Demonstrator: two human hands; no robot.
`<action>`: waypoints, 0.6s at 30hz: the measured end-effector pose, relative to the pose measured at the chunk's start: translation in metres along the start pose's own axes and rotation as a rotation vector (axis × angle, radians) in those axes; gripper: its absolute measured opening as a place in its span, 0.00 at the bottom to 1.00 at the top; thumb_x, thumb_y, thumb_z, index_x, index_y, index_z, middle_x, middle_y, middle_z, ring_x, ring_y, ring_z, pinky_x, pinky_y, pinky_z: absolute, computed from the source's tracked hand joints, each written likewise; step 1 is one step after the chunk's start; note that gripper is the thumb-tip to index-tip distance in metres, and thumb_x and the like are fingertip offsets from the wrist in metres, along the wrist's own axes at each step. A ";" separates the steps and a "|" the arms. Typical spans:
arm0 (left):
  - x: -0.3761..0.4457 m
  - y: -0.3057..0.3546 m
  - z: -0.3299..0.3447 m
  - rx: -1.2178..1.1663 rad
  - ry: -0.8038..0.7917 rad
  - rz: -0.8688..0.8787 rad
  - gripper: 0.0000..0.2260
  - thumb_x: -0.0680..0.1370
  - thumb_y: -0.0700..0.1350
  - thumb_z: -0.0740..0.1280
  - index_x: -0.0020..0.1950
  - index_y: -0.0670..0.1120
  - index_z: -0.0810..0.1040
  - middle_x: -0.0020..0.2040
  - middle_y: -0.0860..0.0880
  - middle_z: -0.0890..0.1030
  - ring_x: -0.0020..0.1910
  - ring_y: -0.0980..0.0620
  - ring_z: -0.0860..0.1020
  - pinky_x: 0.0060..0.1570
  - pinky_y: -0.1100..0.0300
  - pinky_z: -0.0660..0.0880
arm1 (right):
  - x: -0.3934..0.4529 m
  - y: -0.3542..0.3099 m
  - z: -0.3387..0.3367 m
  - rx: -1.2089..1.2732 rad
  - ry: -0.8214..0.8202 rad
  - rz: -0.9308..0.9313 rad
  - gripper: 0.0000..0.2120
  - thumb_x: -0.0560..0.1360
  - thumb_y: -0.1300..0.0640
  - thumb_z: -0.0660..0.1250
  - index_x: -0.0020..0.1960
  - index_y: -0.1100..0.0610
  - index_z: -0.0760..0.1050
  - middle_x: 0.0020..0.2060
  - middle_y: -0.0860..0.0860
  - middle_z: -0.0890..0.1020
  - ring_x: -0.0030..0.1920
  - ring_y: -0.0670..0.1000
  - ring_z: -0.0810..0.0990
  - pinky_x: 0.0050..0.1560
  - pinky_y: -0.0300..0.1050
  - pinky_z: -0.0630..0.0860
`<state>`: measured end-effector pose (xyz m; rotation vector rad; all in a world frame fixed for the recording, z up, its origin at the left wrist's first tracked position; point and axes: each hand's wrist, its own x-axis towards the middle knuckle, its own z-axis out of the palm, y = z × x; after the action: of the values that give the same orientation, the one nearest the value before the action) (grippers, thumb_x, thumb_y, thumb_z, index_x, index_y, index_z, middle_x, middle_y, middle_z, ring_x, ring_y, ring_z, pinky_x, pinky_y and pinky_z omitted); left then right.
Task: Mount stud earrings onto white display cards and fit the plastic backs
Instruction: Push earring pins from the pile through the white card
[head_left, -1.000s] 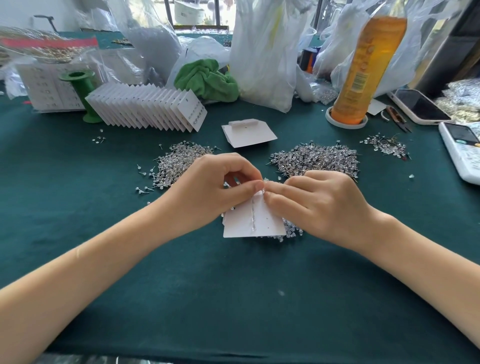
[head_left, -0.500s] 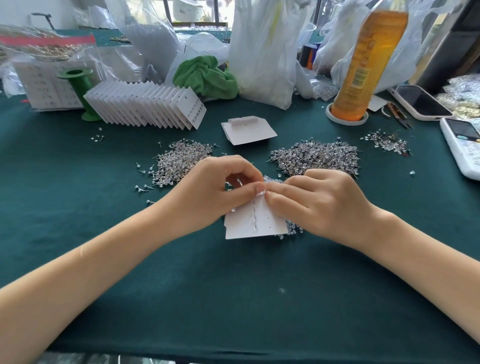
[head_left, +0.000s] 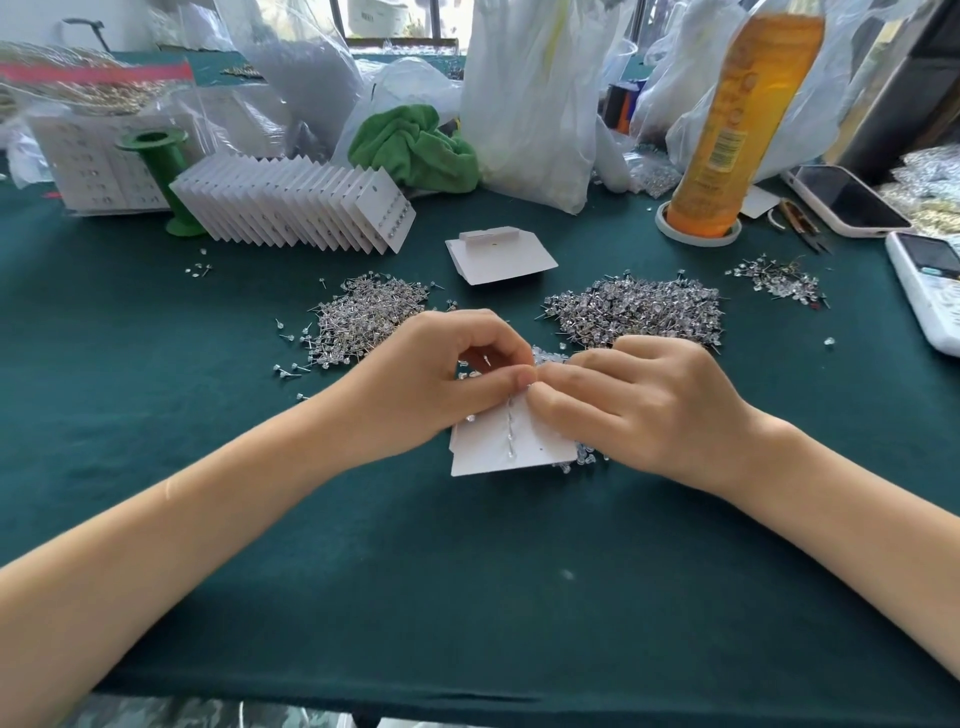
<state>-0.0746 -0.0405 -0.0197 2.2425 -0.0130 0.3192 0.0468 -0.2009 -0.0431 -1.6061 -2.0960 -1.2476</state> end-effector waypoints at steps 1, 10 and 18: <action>0.000 0.000 0.000 -0.001 -0.001 0.003 0.03 0.75 0.41 0.69 0.46 0.43 0.81 0.43 0.51 0.82 0.43 0.54 0.79 0.48 0.55 0.75 | 0.000 0.000 0.000 -0.006 0.003 -0.001 0.07 0.74 0.67 0.69 0.40 0.58 0.82 0.32 0.50 0.82 0.28 0.51 0.80 0.23 0.41 0.71; 0.003 0.001 -0.003 0.036 -0.018 0.063 0.02 0.74 0.39 0.70 0.46 0.42 0.81 0.43 0.50 0.82 0.41 0.57 0.78 0.47 0.66 0.74 | 0.002 0.001 -0.001 -0.040 0.020 -0.034 0.07 0.69 0.67 0.73 0.40 0.56 0.82 0.31 0.50 0.82 0.27 0.51 0.79 0.22 0.41 0.70; 0.004 0.003 -0.003 -0.063 -0.010 -0.002 0.02 0.74 0.39 0.70 0.45 0.43 0.82 0.41 0.50 0.83 0.39 0.55 0.79 0.44 0.64 0.76 | 0.002 0.001 -0.001 0.009 0.065 0.026 0.07 0.72 0.68 0.71 0.39 0.57 0.82 0.35 0.52 0.84 0.30 0.53 0.81 0.24 0.40 0.73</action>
<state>-0.0715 -0.0397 -0.0149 2.1811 -0.0260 0.3020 0.0469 -0.1998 -0.0409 -1.5626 -2.0331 -1.2628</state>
